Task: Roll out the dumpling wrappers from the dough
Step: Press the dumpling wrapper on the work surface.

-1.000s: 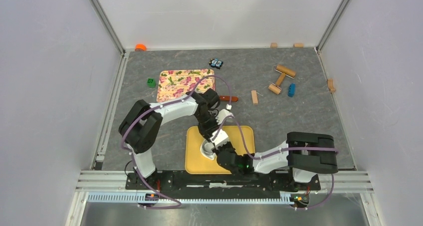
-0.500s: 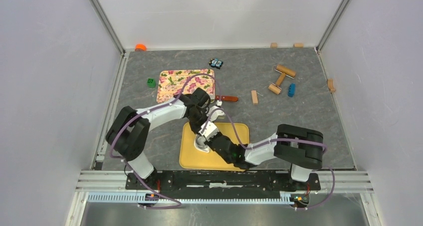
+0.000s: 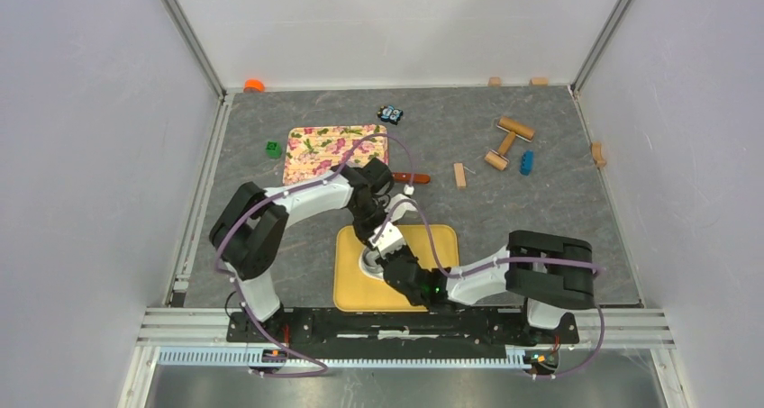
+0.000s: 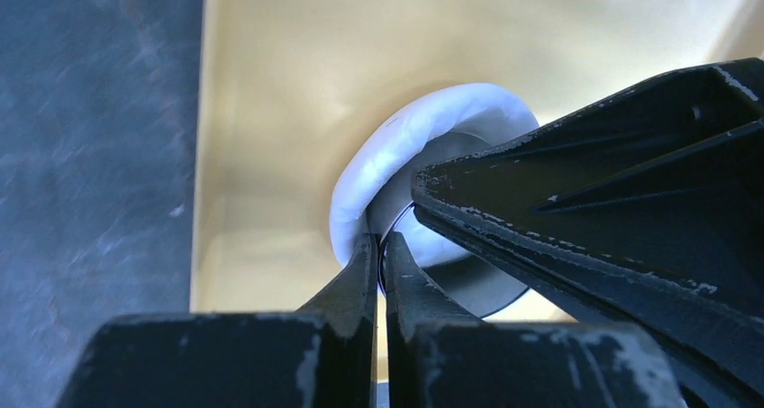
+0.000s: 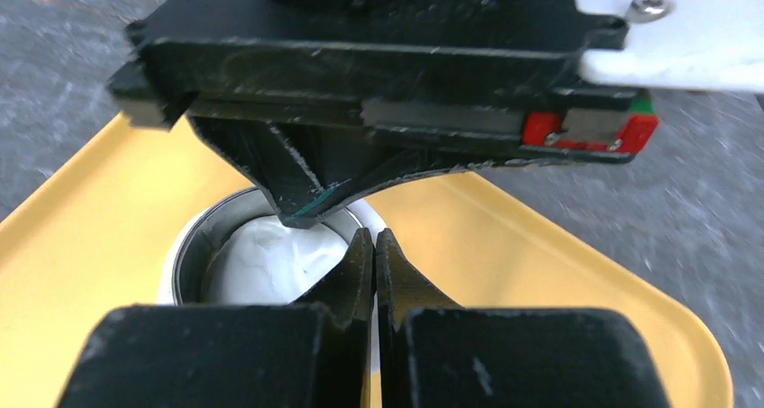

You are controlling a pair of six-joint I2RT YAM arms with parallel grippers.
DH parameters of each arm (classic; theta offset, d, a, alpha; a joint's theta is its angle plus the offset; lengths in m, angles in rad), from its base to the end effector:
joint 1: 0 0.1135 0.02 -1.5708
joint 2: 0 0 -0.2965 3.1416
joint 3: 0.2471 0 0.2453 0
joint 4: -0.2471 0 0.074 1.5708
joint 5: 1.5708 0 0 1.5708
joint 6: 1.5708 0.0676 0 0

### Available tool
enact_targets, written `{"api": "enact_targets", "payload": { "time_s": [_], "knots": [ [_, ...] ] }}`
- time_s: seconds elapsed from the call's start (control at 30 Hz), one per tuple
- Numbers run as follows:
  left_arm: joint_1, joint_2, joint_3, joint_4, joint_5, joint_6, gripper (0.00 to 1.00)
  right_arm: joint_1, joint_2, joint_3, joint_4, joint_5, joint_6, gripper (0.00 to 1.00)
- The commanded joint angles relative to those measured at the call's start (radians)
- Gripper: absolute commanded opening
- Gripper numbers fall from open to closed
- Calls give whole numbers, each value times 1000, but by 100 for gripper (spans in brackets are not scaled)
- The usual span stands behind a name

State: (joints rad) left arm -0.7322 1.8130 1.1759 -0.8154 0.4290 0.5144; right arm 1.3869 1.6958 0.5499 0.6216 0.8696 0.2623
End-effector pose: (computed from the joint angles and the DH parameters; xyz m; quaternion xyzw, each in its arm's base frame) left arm 0.2296 -0.2442 0.1736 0.5796 0.7846 -0.2175 0.0343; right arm 0.1077 0.2968 0.1568 -0.2407 0.7769 0.0851 0.5756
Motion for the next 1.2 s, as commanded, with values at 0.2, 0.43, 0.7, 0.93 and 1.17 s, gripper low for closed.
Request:
{"api": "enact_targets", "payload": {
  "time_s": [0.2, 0.43, 0.7, 0.93, 1.17],
  "knots": [
    [33, -15, -180, -55, -77, 21, 2, -164, 121, 68, -133, -224, -202, 0],
    [34, 85, 2, 158, -177, -42, 2, 83, -4, -95, -360, -61, 83, 0],
    [31, 70, -39, 144, -210, 16, 2, 106, 48, -70, -340, -12, 62, 0],
    [190, -44, -189, 144, -314, 45, 2, 67, 195, 159, -125, -129, -217, 0],
    [48, -11, -129, 140, -177, -17, 2, 0, 23, -86, -201, -33, -50, 0]
  ]
}}
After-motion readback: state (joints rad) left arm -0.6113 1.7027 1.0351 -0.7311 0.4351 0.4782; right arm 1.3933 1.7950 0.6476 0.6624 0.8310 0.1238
